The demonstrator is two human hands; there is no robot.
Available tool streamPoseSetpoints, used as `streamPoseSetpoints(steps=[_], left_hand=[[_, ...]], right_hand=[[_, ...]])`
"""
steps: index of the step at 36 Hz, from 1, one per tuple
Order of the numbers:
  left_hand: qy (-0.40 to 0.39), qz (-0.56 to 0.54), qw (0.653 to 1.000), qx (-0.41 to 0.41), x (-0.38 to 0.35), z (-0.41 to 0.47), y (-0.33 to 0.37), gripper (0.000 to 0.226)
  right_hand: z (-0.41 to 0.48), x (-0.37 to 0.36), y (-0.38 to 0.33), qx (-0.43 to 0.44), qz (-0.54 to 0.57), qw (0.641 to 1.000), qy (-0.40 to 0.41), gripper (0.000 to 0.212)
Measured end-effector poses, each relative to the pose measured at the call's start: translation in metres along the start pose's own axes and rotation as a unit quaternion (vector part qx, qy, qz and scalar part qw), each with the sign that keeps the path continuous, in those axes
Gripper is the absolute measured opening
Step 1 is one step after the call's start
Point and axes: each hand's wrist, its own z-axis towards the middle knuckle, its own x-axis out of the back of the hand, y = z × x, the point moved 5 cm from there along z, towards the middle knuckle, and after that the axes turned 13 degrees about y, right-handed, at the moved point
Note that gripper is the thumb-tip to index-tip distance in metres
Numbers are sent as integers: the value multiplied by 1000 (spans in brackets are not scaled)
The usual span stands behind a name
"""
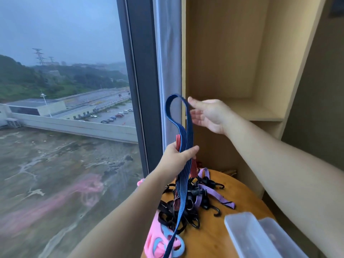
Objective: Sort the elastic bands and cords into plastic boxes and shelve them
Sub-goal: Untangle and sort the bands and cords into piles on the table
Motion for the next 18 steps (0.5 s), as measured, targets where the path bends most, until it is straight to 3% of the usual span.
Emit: streamPoseSetpoints(steps=[4,9,12,18], left_hand=[[10,-16,1000,12,6,3,-2,23],[6,-38,999,2,9,7,0,22],[-11,-44,999,4,6,7,1,10],[-38,-5,999,9,-7,0,-10,29]], right_hand=[[-15,8,24,-36,-28,996,-78,25],[-28,4,41,-55,-39,991,-115,33],[-27,1,43,-38,-20,995,-86,34],[-7,0,23,17,39,999,16,30]])
